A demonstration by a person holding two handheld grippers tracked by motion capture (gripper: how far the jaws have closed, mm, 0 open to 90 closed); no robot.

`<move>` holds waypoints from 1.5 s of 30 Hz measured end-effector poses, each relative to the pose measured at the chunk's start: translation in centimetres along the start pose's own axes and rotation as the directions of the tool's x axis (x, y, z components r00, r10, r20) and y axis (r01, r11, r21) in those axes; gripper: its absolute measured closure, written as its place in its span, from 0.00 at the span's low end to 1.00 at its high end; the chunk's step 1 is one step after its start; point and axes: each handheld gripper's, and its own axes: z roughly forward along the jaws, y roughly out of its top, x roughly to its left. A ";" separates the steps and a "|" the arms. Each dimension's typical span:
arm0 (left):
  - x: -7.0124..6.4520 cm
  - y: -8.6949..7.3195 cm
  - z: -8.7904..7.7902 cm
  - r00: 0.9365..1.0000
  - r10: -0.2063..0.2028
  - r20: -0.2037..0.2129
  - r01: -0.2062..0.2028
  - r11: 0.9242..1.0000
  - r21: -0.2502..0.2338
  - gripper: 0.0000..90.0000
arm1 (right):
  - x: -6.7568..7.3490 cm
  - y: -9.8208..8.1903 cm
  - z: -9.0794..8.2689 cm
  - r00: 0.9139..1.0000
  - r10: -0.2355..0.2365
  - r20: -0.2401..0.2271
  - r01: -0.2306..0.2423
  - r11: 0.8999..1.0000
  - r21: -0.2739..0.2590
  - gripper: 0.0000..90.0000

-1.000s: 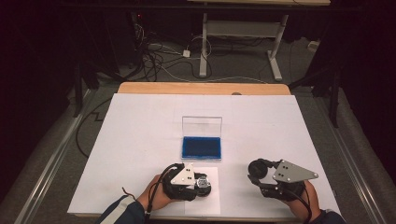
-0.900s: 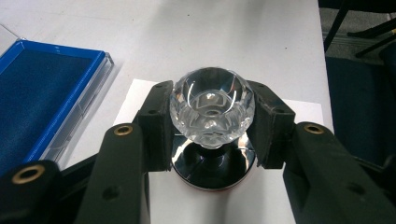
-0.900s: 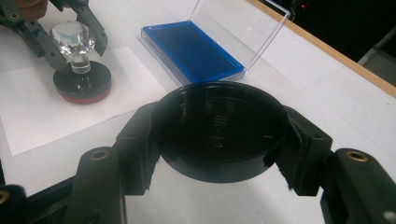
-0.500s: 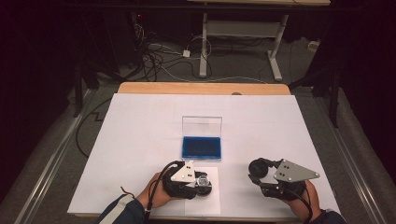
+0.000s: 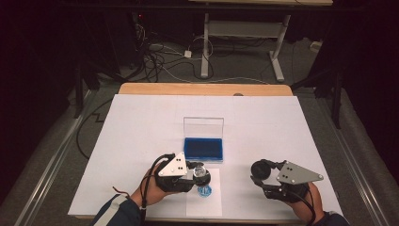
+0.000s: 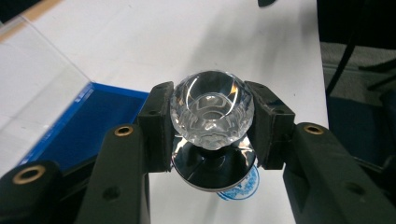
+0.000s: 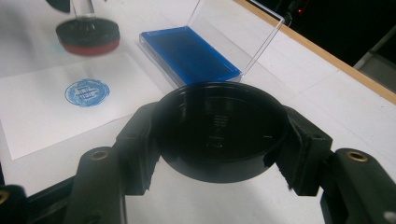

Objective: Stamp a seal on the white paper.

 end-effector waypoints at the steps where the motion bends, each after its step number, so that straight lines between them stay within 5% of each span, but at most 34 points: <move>1: 0.0 0.1 -0.2 1.000 0.004 -0.012 -0.004 1.000 -0.002 0.60 | 0.0 0.0 0.0 1.000 -0.002 0.000 0.002 1.000 -0.001 0.42; 20: 0.6 -1.0 -2.7 0.996 -0.032 -0.086 0.028 0.999 -0.042 0.60 | -0.4 0.0 -0.1 1.000 0.009 0.005 -0.009 1.000 -0.006 0.42; 45: 1.4 -1.9 -5.5 0.988 -0.080 -0.134 0.068 0.994 -0.090 0.60 | -0.3 0.0 0.3 1.000 0.002 -0.012 -0.002 1.000 -0.001 0.42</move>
